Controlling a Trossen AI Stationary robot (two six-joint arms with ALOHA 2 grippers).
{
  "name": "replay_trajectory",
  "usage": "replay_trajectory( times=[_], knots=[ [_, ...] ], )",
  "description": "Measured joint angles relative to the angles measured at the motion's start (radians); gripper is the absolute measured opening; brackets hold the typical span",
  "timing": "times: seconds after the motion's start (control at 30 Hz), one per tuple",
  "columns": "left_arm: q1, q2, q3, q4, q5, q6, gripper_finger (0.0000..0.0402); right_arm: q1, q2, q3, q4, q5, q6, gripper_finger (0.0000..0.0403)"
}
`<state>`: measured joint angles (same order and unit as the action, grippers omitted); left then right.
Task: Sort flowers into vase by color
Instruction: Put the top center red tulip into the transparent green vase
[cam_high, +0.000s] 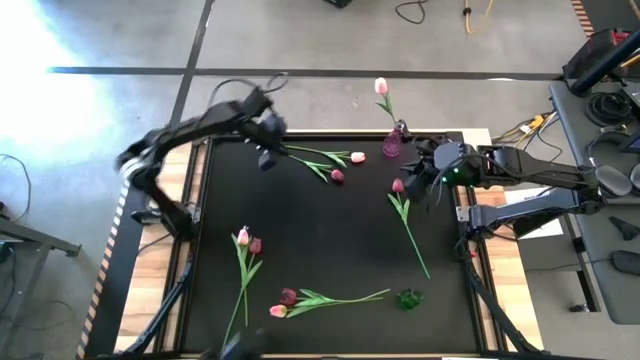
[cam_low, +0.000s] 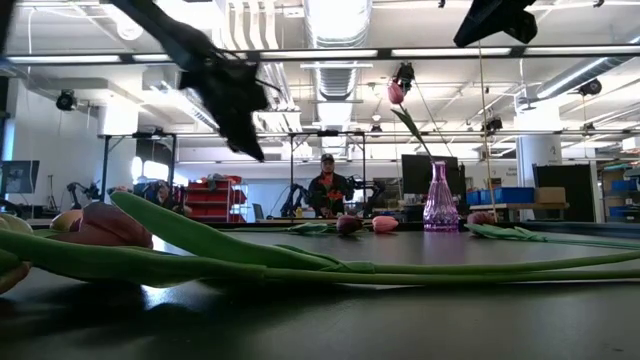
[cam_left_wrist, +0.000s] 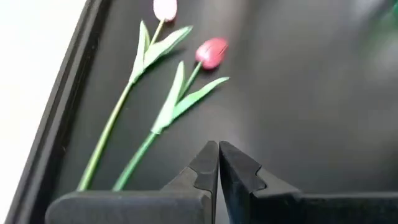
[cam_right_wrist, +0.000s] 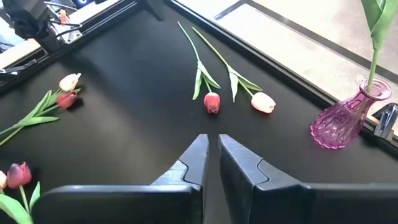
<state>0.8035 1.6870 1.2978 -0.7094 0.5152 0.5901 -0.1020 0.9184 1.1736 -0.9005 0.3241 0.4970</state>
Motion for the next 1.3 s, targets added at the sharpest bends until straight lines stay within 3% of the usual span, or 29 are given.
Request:
replay_trajectory(
  times=[0.17, 0.4, 0.6, 0.73, 0.9, 1.3],
  knots=[
    [-0.021, 0.259, 0.296, -0.217, -0.043, 0.144, 0.0003, 0.000, 0.000, 0.000, 0.000, 0.001, -0.020, 0.0029],
    [-0.038, 0.433, 0.489, -0.273, -0.047, 0.172, 0.0063, 0.000, 0.000, 0.000, 0.000, 0.002, -0.027, 0.0029],
    [-0.075, 0.488, 0.490, -0.301, -0.130, 0.279, 0.0130, 0.000, 0.000, 0.000, 0.000, 0.002, -0.039, 0.0029],
    [-0.106, 0.505, 0.462, -0.248, -0.208, 0.318, 0.0148, 0.000, 0.000, 0.000, 0.000, 0.002, -0.044, 0.0029],
    [-0.123, 0.515, 0.449, -0.147, -0.237, 0.297, 0.0144, 0.000, 0.000, 0.000, 0.000, 0.002, -0.052, 0.0029],
    [-0.132, 0.516, 0.445, -0.153, -0.194, 0.294, 0.0105, 0.000, -0.001, 0.000, 0.000, 0.002, -0.056, 0.0029]
  ],
)
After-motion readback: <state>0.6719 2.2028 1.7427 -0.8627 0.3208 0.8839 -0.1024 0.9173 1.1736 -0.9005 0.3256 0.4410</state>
